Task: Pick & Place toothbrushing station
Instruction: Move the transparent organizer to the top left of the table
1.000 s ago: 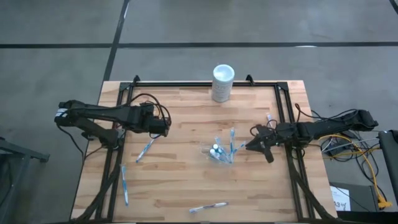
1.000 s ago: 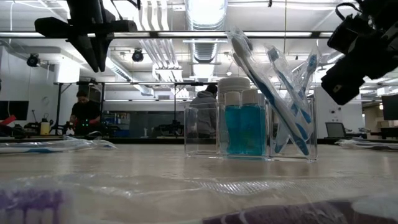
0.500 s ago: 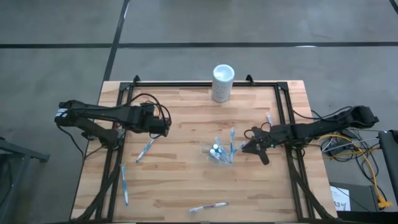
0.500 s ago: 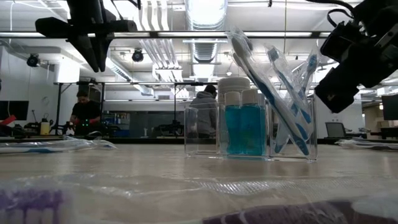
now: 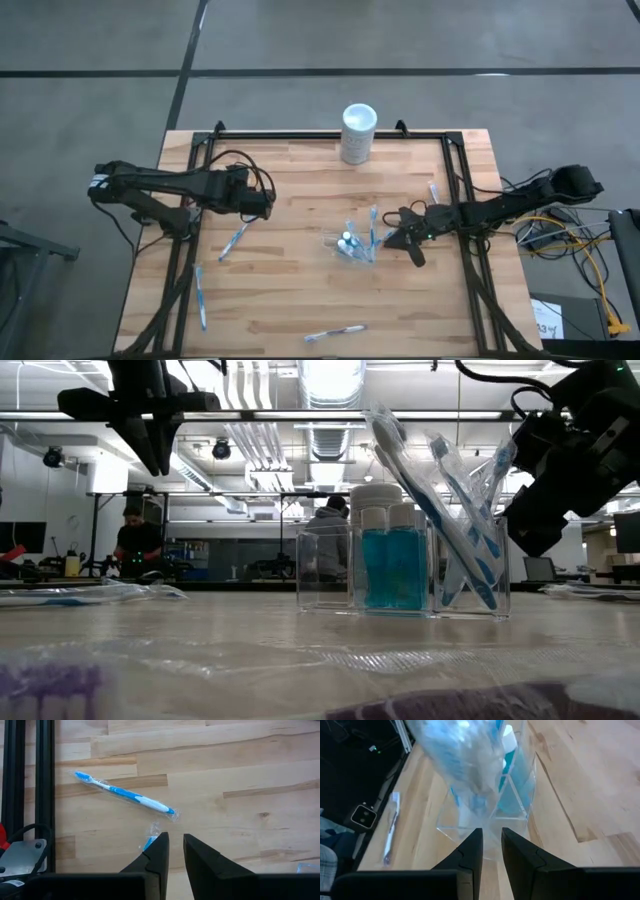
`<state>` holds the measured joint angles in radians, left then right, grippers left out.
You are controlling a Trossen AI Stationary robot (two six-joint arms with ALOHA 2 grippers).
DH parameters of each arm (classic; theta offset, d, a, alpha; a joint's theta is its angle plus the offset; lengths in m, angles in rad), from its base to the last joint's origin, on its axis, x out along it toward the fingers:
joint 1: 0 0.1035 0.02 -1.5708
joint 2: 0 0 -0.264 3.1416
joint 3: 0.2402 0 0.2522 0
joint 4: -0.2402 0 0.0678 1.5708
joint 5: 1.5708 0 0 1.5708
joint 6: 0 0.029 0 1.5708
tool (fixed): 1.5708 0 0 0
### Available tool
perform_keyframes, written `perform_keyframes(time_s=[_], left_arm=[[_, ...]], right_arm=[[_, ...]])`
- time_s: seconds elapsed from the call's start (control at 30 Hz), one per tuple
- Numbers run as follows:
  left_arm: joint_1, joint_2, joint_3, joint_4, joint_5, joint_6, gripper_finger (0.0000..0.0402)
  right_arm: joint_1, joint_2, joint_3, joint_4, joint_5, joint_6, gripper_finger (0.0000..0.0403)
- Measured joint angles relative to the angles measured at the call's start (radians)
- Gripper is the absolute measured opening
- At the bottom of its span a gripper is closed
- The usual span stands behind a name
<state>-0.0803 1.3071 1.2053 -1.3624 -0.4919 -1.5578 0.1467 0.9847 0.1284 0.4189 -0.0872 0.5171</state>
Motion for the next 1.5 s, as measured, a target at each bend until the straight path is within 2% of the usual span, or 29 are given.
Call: perform_keyframes(time_s=[0.37,0.6,0.93,1.5], left_arm=[[0.000,0.000,0.000,0.000,0.000,0.016,0.0060],[0.000,0.000,0.000,0.000,0.000,0.017,0.0060],[0.000,0.000,0.000,0.000,0.000,0.019,0.0060],[0.000,0.000,0.000,0.000,0.000,0.039,0.0060]], right_arm=[[0.011,0.178,0.020,0.047,0.000,0.027,0.0068],[0.011,0.274,0.029,0.222,0.000,0.026,0.0068],[0.039,0.428,0.042,0.385,-0.011,0.064,0.0068],[0.050,0.671,0.284,0.396,-0.108,-0.006,0.0068]])
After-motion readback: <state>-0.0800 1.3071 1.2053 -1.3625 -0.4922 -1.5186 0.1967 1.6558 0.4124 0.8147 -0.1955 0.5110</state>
